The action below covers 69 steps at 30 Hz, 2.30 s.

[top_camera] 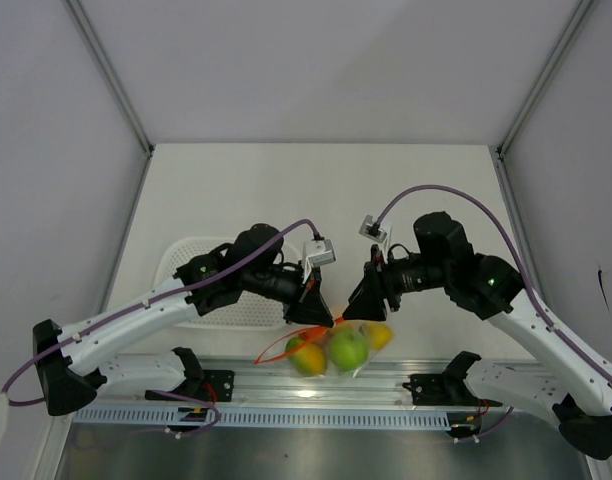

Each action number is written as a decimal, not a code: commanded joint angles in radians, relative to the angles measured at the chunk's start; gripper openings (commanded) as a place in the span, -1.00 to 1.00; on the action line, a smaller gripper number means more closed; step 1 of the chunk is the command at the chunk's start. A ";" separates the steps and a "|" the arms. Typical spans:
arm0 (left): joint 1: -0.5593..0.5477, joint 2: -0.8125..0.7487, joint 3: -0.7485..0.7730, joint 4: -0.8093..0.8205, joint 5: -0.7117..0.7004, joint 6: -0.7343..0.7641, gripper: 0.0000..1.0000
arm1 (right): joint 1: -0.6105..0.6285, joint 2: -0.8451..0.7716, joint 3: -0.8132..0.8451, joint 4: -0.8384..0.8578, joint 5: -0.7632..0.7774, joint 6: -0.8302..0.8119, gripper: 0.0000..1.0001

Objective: Place the food in the zip-top bag and seal the zipper
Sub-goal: Zip the zipper food storage bag at the center of the board.

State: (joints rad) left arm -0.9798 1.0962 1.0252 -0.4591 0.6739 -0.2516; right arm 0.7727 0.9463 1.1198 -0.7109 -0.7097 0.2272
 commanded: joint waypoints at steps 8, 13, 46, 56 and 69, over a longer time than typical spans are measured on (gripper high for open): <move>-0.003 -0.035 0.029 0.050 0.073 0.005 -0.99 | 0.019 0.006 -0.049 0.057 -0.106 -0.003 -0.01; -0.003 -0.035 0.032 0.056 0.084 0.002 -0.99 | 0.025 0.022 -0.054 0.074 -0.123 -0.008 -0.05; -0.003 -0.030 0.024 0.051 0.098 0.009 -0.99 | 0.060 0.029 -0.144 0.169 -0.162 0.047 -0.94; -0.003 -0.041 0.000 0.022 0.056 0.014 -0.99 | 0.060 -0.056 -0.149 0.114 0.140 0.087 -1.00; 0.013 -0.087 -0.060 -0.019 -0.007 0.011 -0.99 | 0.043 -0.277 -0.176 -0.036 0.617 0.168 -1.00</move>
State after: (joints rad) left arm -0.9710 1.0523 0.9810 -0.4438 0.6510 -0.2504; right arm 0.8341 0.7139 0.9428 -0.7078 -0.3065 0.3664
